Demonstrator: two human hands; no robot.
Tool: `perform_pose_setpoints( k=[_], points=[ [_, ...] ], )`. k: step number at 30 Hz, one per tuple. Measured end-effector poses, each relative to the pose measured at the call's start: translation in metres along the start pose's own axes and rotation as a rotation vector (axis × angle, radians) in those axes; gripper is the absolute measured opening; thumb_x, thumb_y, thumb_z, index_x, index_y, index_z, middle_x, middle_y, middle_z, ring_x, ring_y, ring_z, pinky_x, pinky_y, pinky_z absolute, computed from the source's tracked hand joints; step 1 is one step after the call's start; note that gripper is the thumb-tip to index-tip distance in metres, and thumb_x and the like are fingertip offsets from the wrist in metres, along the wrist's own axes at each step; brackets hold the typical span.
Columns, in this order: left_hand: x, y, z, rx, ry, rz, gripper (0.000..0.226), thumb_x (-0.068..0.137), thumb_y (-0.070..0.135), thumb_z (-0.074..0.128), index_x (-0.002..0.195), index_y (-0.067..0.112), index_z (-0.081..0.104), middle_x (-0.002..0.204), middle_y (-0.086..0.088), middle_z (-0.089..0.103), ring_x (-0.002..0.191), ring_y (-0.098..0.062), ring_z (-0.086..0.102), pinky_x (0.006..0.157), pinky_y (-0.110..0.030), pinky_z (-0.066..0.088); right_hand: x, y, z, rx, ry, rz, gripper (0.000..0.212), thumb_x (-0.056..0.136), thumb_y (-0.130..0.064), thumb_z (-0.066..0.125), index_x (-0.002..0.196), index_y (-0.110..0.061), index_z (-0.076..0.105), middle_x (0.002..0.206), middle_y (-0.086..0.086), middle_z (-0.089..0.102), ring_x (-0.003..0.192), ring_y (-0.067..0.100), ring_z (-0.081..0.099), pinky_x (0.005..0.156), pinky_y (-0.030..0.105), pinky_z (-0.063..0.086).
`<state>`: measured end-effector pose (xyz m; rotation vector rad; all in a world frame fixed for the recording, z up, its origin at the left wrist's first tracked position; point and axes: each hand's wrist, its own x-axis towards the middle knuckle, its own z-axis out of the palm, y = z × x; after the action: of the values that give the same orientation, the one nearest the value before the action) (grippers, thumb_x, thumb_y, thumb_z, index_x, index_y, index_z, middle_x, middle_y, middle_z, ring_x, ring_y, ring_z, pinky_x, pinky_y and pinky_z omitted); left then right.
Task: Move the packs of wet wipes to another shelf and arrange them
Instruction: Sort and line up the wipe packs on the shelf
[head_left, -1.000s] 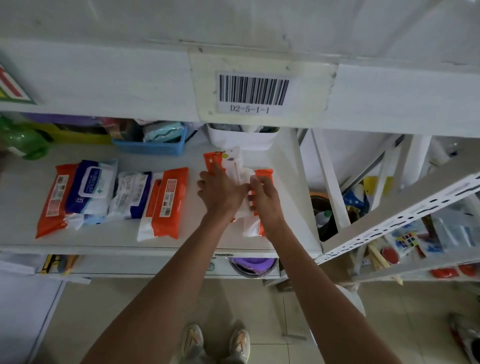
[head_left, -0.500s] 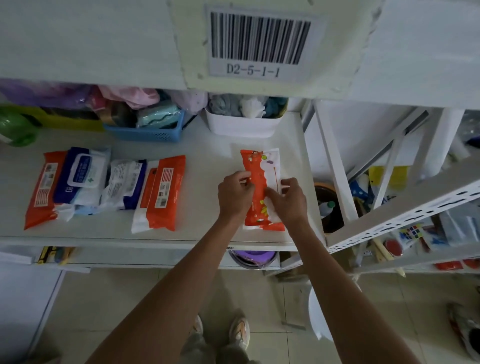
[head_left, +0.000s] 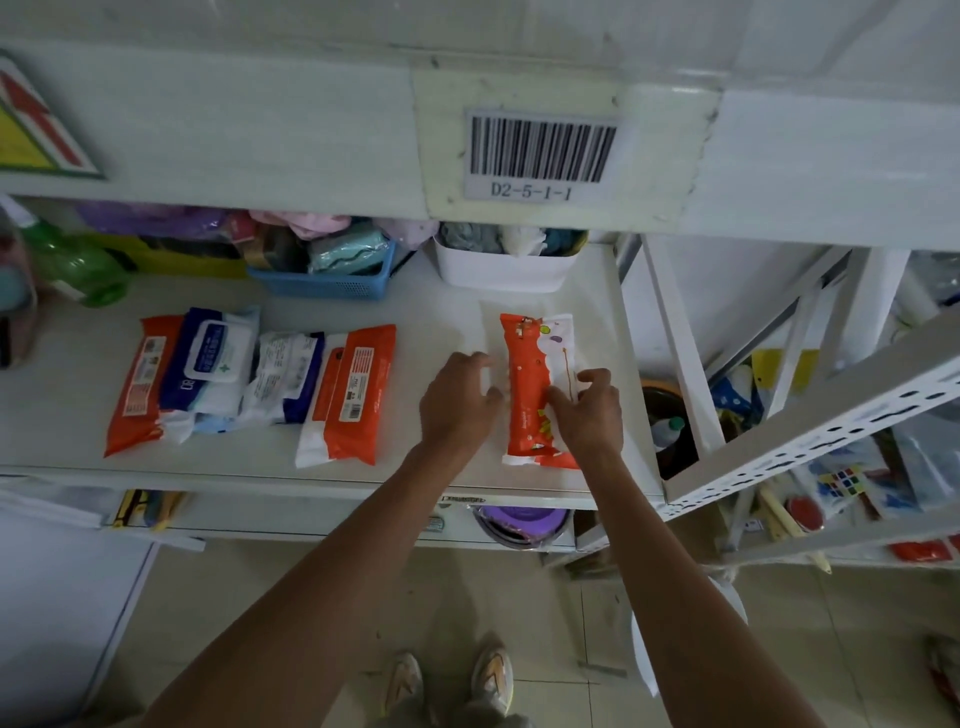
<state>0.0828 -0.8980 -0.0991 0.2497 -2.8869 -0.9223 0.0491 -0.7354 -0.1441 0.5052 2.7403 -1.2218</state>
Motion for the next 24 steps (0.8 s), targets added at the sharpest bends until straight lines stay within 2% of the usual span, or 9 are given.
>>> perform_pose_setpoints(
  k=[2,4,6,9,13,17,24],
  points=[
    [0.004,-0.028,-0.02,0.111,0.127,-0.015,0.036,0.092,0.025,0.07,0.126,0.017,0.063,0.123,-0.004,0.067,0.11,-0.022,0.066,0.09,-0.036,0.059,-0.002,-0.004,-0.001,-0.05,0.025,-0.013,0.057,0.09,-0.049,0.069,0.133,-0.022,0.043,0.129,0.008,0.058,0.116,0.03,0.063,0.092,0.049,0.056],
    [0.009,-0.058,-0.038,0.228,0.176,-0.081,0.039,0.09,0.029,0.068,0.125,0.014,0.06,0.126,-0.01,0.064,0.116,-0.029,0.061,0.097,-0.045,0.054,-0.006,-0.008,-0.001,-0.131,0.073,-0.045,0.055,0.09,-0.048,0.068,0.131,-0.022,0.044,0.128,0.01,0.056,0.117,0.031,0.06,0.092,0.05,0.056],
    [0.01,-0.079,-0.051,0.321,0.087,-0.229,0.059,0.089,0.041,0.066,0.136,0.01,0.052,0.141,-0.02,0.053,0.128,-0.042,0.051,0.107,-0.057,0.045,-0.01,-0.012,0.0,-0.175,0.107,-0.065,0.053,0.09,-0.046,0.068,0.13,-0.021,0.044,0.127,0.011,0.055,0.116,0.031,0.058,0.092,0.051,0.056],
    [0.005,-0.102,-0.057,0.351,-0.087,-0.338,0.086,0.083,0.054,0.07,0.149,0.011,0.037,0.153,-0.026,0.038,0.138,-0.051,0.04,0.112,-0.063,0.036,-0.018,-0.017,0.002,-0.199,0.129,-0.069,0.05,0.093,-0.043,0.065,0.131,-0.019,0.044,0.127,0.012,0.055,0.117,0.033,0.058,0.092,0.051,0.056],
    [-0.004,-0.121,-0.053,0.425,-0.111,-0.277,0.094,0.075,0.049,0.081,0.149,0.016,0.033,0.148,-0.029,0.04,0.131,-0.051,0.044,0.109,-0.062,0.041,-0.025,-0.021,0.001,-0.216,0.129,-0.058,0.048,0.096,-0.041,0.061,0.134,-0.018,0.044,0.13,0.013,0.056,0.119,0.034,0.057,0.092,0.051,0.054],
    [0.0,-0.123,-0.054,0.387,-0.115,-0.314,0.105,0.068,0.048,0.087,0.148,0.009,0.03,0.14,-0.03,0.043,0.128,-0.05,0.047,0.108,-0.06,0.041,-0.029,-0.025,0.001,-0.228,0.126,-0.056,0.048,0.097,-0.042,0.06,0.135,-0.018,0.043,0.13,0.013,0.058,0.119,0.034,0.058,0.091,0.051,0.054],
    [-0.004,-0.124,-0.042,0.395,-0.153,-0.326,0.105,0.069,0.048,0.085,0.149,0.02,0.023,0.154,-0.025,0.025,0.13,-0.05,0.043,0.104,-0.061,0.043,-0.035,-0.025,0.002,-0.212,0.126,-0.045,0.048,0.099,-0.043,0.058,0.137,-0.019,0.041,0.129,0.013,0.059,0.119,0.033,0.059,0.088,0.049,0.054]
  ],
)
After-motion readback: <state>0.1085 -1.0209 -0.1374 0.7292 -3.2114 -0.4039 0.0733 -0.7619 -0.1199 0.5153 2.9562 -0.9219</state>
